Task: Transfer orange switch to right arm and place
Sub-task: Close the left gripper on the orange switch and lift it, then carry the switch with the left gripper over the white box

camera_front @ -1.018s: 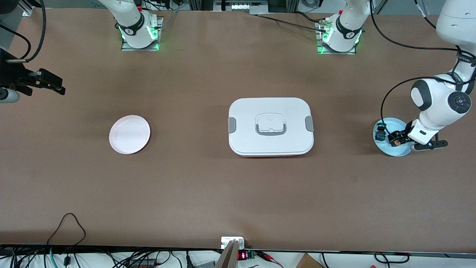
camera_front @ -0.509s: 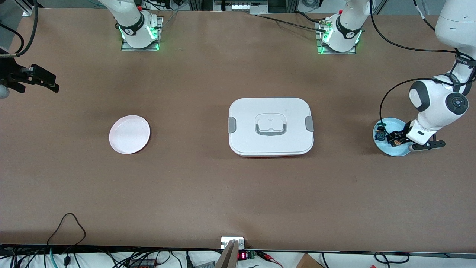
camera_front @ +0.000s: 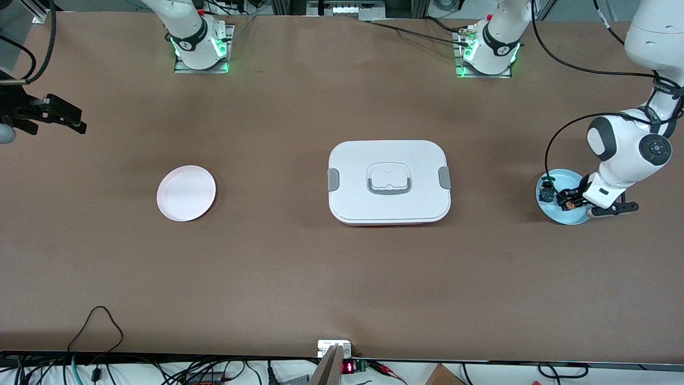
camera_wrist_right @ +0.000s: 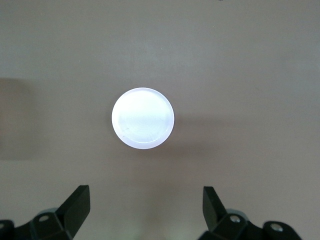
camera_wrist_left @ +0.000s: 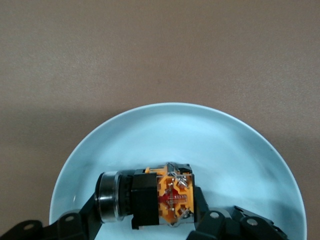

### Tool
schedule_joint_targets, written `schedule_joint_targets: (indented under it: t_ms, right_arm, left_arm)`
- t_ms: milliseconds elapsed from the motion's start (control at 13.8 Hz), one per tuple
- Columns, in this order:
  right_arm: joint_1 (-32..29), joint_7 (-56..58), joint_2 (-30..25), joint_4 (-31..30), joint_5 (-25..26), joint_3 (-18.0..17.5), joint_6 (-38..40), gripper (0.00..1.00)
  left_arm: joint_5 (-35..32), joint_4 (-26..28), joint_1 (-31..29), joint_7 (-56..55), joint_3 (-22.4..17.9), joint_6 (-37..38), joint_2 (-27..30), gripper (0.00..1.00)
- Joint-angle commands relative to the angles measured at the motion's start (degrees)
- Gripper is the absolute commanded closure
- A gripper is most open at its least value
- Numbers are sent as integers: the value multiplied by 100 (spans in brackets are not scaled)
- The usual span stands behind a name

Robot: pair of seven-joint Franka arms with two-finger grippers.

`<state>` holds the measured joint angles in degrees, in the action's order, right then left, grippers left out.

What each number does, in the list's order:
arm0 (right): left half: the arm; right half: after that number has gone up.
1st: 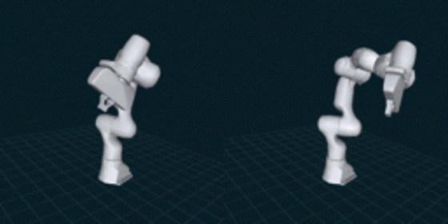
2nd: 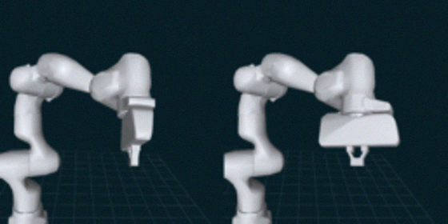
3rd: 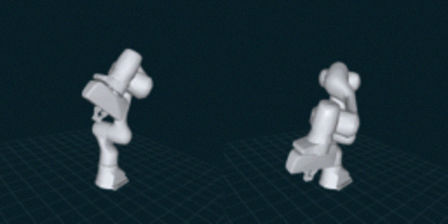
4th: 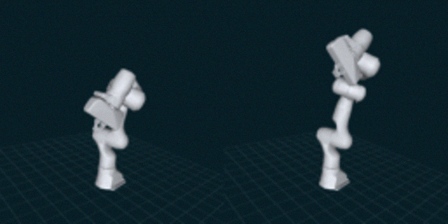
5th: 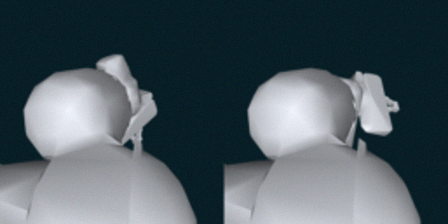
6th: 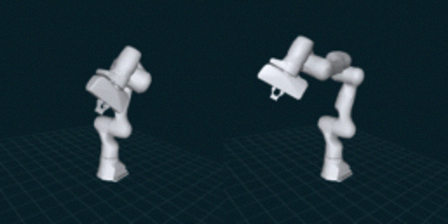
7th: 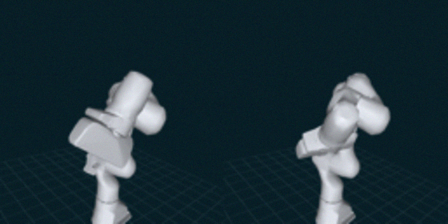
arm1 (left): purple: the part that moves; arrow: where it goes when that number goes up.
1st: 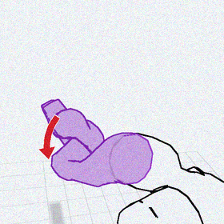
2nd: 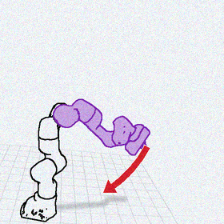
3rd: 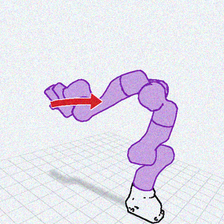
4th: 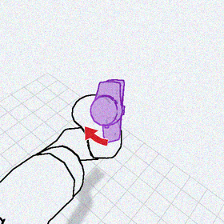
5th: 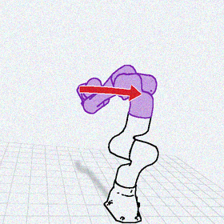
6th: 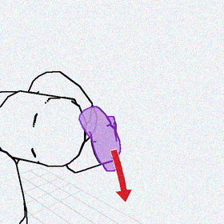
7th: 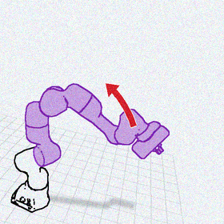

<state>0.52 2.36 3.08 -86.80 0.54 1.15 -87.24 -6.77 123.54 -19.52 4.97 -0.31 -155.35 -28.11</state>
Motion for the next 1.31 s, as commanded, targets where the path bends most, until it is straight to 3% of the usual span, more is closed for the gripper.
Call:
schedule_joint_targets:
  t_ms: [0,218,364,873,1018,1236]
  right_arm:
    - [-60,10,52,75,43,-53,84,0]
    - [-60,10,44,75,43,-45,84,0]
    - [-60,10,44,84,34,-45,84,0]
    - [-60,27,52,75,34,-18,102,0]
    - [-60,27,52,75,34,-18,93,0]
    - [-60,18,52,75,34,-18,67,0]
  left_arm:
    - [-105,-58,-88,39,74,-13,16,67]
    - [-105,-67,-53,39,92,100,235,67]
    - [-114,-233,-9,39,162,677,481,67]
    - [184,-2533,-17,-13,1259,5193,544,78]
    - [421,-3079,18,22,1602,6047,526,79]
    - [782,-3494,105,-83,2261,6954,508,91]
